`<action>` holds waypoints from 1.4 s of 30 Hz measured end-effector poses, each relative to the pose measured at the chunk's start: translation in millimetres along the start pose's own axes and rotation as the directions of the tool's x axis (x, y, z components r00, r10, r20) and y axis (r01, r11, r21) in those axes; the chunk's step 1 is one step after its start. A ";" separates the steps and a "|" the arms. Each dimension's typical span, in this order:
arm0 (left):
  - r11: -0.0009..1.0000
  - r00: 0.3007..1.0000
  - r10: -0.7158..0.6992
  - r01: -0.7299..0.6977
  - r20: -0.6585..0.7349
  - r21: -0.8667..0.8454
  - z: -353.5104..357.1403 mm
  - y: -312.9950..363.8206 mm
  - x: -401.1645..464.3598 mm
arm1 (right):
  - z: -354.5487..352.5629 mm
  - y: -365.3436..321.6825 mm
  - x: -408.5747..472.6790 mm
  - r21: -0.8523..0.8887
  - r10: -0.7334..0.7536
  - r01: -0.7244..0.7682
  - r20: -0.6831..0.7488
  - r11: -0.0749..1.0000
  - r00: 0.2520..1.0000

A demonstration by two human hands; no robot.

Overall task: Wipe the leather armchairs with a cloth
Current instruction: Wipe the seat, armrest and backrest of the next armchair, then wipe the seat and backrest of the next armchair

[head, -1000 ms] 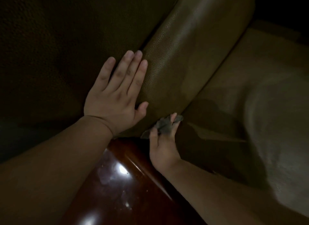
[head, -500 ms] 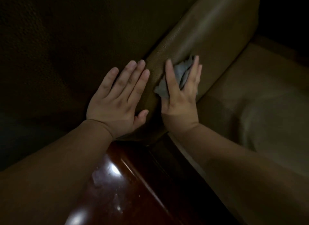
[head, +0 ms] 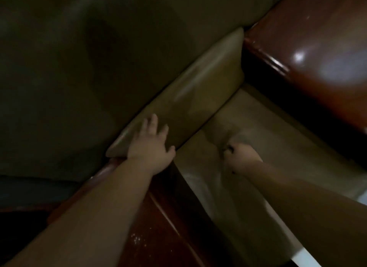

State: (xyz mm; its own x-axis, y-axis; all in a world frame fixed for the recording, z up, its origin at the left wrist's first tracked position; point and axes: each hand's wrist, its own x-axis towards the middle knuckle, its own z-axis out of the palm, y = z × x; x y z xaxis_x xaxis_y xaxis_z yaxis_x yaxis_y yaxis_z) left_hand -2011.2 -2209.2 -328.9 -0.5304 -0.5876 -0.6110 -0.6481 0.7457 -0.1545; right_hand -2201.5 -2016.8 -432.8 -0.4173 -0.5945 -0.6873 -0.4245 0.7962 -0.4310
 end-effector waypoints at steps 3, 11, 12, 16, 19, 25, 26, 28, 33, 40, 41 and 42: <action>0.976 0.980 0.067 -0.025 0.187 -0.217 -20.5 44.6 -49.9 | -34.7 12.3 -58.7 0.035 0.085 -0.088 0.082 0.996 0.993; 0.942 0.980 0.068 -0.001 0.189 -0.335 -68.6 105.3 -160.5 | -121.3 25.4 -194.4 0.029 0.106 -0.107 0.054 0.994 0.993; 0.941 0.982 0.069 -0.005 0.177 -0.340 -74.0 112.4 -176.5 | -131.7 27.0 -215.1 0.038 0.099 -0.101 0.050 0.994 0.994; 0.920 0.986 0.147 -0.109 0.074 -0.376 -96.0 143.5 -240.4 | -158.8 39.3 -297.3 0.071 0.093 -0.087 -0.080 0.994 0.993; 0.918 0.976 0.216 -0.198 0.015 -0.342 -115.0 167.1 -282.9 | -165.5 58.3 -362.3 0.161 0.110 -0.076 -0.214 0.984 0.971; 0.913 0.931 0.333 -0.357 -0.147 -0.197 -171.4 223.2 -347.0 | -189.5 105.2 -488.5 0.228 0.184 -0.094 -0.416 0.969 0.891; 0.908 0.923 0.347 -0.375 -0.169 -0.184 -181.9 235.5 -354.6 | -197.2 115.3 -505.4 0.261 0.207 -0.098 -0.433 0.960 0.877; 0.893 0.899 0.381 -0.418 -0.215 -0.165 -201.3 263.5 -368.7 | -212.2 138.8 -535.3 0.310 0.252 -0.110 -0.466 0.944 0.848; 0.835 0.821 0.510 -0.544 -0.257 -0.078 -232.9 353.6 -409.6 | -234.2 213.1 -598.4 0.336 0.302 -0.122 -0.559 0.934 0.772; 0.743 0.720 0.664 -0.665 -0.200 0.075 -259.8 541.6 -445.5 | -274.1 372.6 -684.6 0.260 0.345 -0.229 -0.650 0.938 0.677; 0.732 0.711 0.678 -0.676 -0.189 0.085 -260.5 573.3 -451.7 | -281.2 401.4 -697.5 0.254 0.352 -0.244 -0.665 0.936 0.659; 0.718 0.697 0.693 -0.690 -0.186 0.091 -260.7 605.3 -457.9 | -289.1 429.0 -712.4 0.261 0.371 -0.264 -0.670 0.928 0.643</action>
State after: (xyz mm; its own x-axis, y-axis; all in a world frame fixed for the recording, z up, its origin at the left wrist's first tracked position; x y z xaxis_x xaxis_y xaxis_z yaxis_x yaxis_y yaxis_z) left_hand -2303.1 -1570.7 59.8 -0.9200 0.0490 -0.3888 -0.0497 0.9695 0.2400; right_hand -2318.6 -1284.0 41.0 -0.9642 -0.1616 -0.2104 -0.0740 0.9254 -0.3716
